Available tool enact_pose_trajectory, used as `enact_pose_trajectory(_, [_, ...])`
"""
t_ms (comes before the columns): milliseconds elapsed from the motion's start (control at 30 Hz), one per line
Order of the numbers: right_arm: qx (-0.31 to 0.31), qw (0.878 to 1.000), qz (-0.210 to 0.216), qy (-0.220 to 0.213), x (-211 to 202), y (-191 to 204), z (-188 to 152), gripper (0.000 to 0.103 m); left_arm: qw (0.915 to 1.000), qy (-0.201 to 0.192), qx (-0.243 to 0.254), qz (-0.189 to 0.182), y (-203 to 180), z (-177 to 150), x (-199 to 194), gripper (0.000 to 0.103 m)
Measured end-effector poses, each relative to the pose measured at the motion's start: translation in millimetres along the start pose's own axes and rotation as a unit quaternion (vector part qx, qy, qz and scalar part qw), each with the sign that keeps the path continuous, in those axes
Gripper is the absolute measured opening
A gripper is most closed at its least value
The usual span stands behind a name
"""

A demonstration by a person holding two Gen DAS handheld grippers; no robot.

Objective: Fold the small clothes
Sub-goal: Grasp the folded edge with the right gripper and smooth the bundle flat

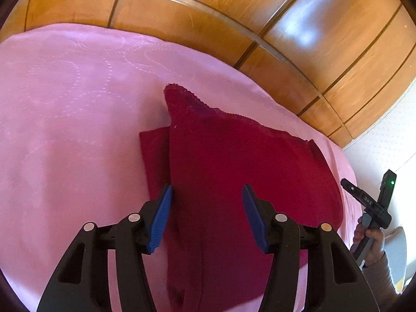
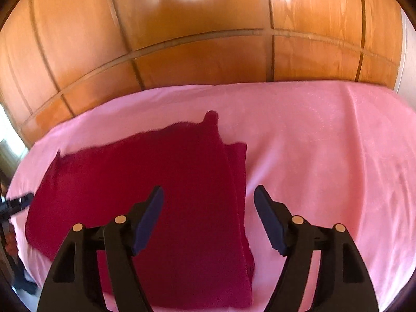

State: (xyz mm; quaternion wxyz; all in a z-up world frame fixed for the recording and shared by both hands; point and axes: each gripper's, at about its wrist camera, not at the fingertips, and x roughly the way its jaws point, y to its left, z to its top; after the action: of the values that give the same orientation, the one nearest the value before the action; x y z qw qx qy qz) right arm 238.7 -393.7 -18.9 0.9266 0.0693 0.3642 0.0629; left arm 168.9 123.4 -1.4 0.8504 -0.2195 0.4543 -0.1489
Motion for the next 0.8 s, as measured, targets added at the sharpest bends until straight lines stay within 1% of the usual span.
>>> enact_pose_trajectory(33, [0.007,1.0,-0.007,0.003,9,-3,4,0.072,1.0,0.004,-0.001,0.003,0,3,5,0.053])
enact_pose_trajectory(67, [0.014,1.0,-0.013,0.005,17,-5,8,0.072,1.0,0.006,0.0,0.007,0,5,8,0.039])
enact_pose_trajectory(100, [0.019,1.0,-0.016,0.006,22,-6,9,0.072,0.9997,0.008,0.008,0.022,-1,8,12,0.011])
enact_pose_trajectory(133, [0.022,1.0,-0.021,0.006,27,-6,11,0.072,0.9988,0.003,0.019,0.045,-3,10,14,0.007])
enact_pose_trajectory(200, [0.017,0.999,-0.034,0.005,37,-5,14,0.072,0.9975,-0.019,0.025,0.064,-4,17,13,0.007])
enact_pose_trajectory(267, [0.016,0.998,-0.054,0.013,50,-7,11,0.072,0.9945,-0.018,0.027,0.1,-3,19,22,0.007])
enact_pose_trajectory(300, [0.023,0.998,-0.061,0.025,61,-11,7,0.072,0.9928,-0.013,0.03,0.115,-3,19,29,0.007])
enact_pose_trajectory(333, [0.026,0.997,-0.06,0.031,70,-14,3,0.076,0.9898,-0.005,0.036,0.138,-2,16,39,0.007])
enact_pose_trajectory(367, [0.035,0.997,-0.055,0.029,75,-18,0,0.077,0.9873,0.0,0.046,0.152,-3,14,47,0.007])
enact_pose_trajectory(400, [0.056,0.997,-0.044,0.025,77,-25,-2,0.079,0.9853,-0.001,0.054,0.162,-5,12,51,0.008])
enact_pose_trajectory(467, [0.059,0.997,-0.045,0.024,77,-26,-1,0.081,0.9808,-0.004,0.061,0.185,-11,11,49,0.009])
enact_pose_trajectory(500, [0.057,0.997,-0.046,0.02,76,-25,-1,0.081,0.9771,-0.011,0.063,0.203,-16,9,44,0.015])
enact_pose_trajectory(567, [0.056,0.997,-0.047,0.019,75,-25,-2,0.082,0.9703,-0.031,0.073,0.229,-26,5,33,0.02])
enact_pose_trajectory(600, [0.058,0.997,-0.044,0.019,75,-27,-2,0.082,0.9663,-0.044,0.079,0.241,-31,1,27,0.025])
enact_pose_trajectory(633, [0.059,0.997,-0.043,0.019,76,-27,-1,0.082,0.9635,-0.058,0.081,0.248,-37,-3,19,0.028])
enact_pose_trajectory(667, [0.058,0.997,-0.045,0.018,77,-27,-1,0.083,0.9634,-0.066,0.081,0.247,-39,-7,14,0.034])
enact_pose_trajectory(700, [0.058,0.997,-0.046,0.018,77,-27,-1,0.085,0.9637,-0.081,0.079,0.242,-43,-11,6,0.036])
enact_pose_trajectory(800, [0.06,0.997,-0.044,0.018,76,-27,-3,0.086,0.9614,-0.097,0.094,0.24,-57,-21,-4,0.037])
